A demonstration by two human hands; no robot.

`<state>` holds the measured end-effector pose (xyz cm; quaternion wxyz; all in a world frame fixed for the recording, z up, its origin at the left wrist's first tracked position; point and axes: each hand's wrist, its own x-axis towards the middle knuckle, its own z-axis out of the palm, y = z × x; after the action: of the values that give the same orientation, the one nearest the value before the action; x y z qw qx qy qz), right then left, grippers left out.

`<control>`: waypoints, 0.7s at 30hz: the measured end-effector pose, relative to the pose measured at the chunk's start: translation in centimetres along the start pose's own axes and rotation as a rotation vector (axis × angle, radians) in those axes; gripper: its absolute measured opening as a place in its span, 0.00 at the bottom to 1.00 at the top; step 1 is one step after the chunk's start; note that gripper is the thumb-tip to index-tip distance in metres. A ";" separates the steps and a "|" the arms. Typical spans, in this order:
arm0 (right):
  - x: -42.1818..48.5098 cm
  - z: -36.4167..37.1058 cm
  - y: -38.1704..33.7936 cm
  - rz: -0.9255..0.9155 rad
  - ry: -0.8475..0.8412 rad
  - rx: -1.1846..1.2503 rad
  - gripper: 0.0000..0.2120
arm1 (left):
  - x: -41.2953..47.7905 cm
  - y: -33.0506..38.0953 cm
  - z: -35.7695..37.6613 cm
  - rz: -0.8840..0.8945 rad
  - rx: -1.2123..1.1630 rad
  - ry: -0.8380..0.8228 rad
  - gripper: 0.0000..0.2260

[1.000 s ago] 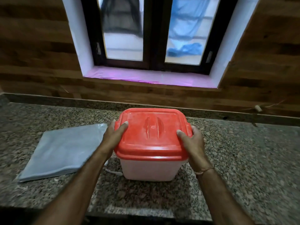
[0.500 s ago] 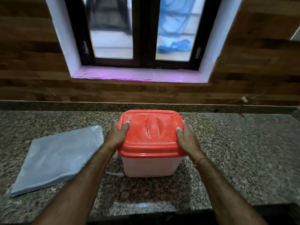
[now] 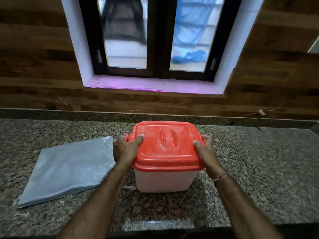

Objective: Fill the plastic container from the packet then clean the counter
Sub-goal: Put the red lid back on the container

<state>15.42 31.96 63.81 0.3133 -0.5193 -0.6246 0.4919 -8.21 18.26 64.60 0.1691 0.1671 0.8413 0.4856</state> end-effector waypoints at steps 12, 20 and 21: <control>0.7 -0.1 0.2 0.043 0.176 -0.018 0.30 | -0.9 0.2 -0.2 0.151 0.015 -0.085 0.23; 0.4 0.8 -0.3 -0.194 0.279 -0.486 0.17 | -1.4 -0.3 0.2 0.210 0.140 -0.181 0.28; 0.4 1.3 -0.6 -0.237 0.284 -0.569 0.19 | -1.3 -0.3 0.2 0.221 0.187 -0.184 0.29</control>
<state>13.98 31.98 63.90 0.2948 -0.5732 -0.7429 0.1809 -6.95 17.67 64.35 0.1747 0.3172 0.8403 0.4035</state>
